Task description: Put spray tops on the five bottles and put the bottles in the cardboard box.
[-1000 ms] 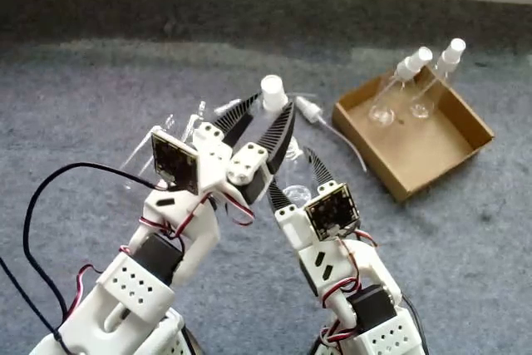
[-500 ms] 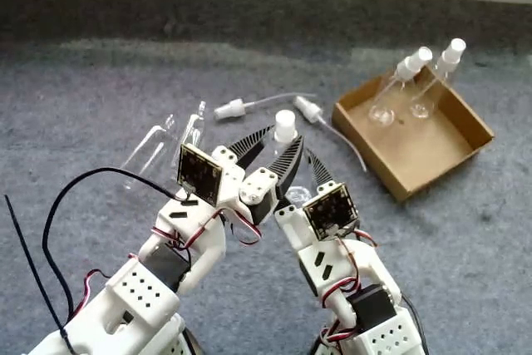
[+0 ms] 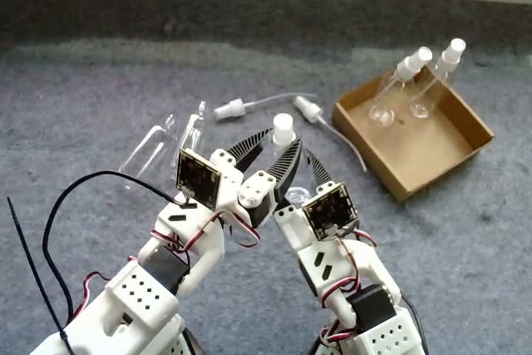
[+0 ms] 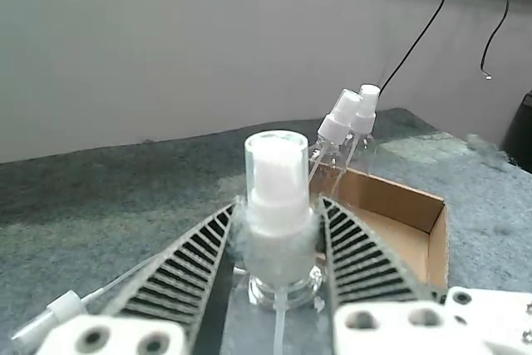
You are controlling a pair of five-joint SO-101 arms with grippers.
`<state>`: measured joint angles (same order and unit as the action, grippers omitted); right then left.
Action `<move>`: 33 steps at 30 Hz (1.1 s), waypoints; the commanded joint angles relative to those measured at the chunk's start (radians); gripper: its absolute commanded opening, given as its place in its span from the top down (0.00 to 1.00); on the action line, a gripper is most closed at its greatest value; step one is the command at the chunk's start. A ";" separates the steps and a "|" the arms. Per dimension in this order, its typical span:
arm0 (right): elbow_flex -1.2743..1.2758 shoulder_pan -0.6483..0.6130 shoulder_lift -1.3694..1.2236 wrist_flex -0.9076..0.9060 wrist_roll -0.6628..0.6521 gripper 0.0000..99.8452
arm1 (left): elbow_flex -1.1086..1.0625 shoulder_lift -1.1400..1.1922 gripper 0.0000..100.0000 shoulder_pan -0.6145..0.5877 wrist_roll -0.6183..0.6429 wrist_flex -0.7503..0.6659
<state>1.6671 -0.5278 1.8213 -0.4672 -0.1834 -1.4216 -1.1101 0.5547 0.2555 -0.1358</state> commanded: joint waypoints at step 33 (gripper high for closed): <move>0.174 0.008 0.012 -0.039 -0.008 0.87 | 0.088 -0.010 0.81 0.033 -0.008 0.176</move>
<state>1.6671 -0.5232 1.8228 -0.5117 -0.1880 -1.4277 -1.1070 0.5731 0.2585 -0.0253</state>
